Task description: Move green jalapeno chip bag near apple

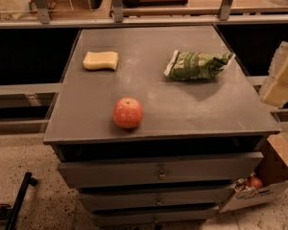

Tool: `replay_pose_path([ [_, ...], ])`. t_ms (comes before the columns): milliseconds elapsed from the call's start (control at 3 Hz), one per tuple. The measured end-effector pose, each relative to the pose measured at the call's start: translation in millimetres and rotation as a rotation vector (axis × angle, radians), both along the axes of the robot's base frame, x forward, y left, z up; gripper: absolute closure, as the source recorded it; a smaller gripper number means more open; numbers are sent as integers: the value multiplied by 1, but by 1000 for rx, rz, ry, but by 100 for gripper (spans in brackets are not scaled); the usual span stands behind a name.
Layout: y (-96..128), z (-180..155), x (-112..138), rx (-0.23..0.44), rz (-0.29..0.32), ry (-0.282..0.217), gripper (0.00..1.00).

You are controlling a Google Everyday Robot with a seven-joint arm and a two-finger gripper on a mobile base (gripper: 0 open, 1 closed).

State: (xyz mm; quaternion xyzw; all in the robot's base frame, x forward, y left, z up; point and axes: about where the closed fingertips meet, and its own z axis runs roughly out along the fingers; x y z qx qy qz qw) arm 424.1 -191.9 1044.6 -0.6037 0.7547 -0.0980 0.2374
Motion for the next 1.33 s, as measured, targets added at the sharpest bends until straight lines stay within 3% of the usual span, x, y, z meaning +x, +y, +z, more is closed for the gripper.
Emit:
replay_pose_path([
  [333, 2, 5, 0, -4, -9, -24, 0],
  [667, -9, -9, 21, -11, -62, -51, 0],
  [1333, -25, -83, 112, -31, -34, -57, 0],
])
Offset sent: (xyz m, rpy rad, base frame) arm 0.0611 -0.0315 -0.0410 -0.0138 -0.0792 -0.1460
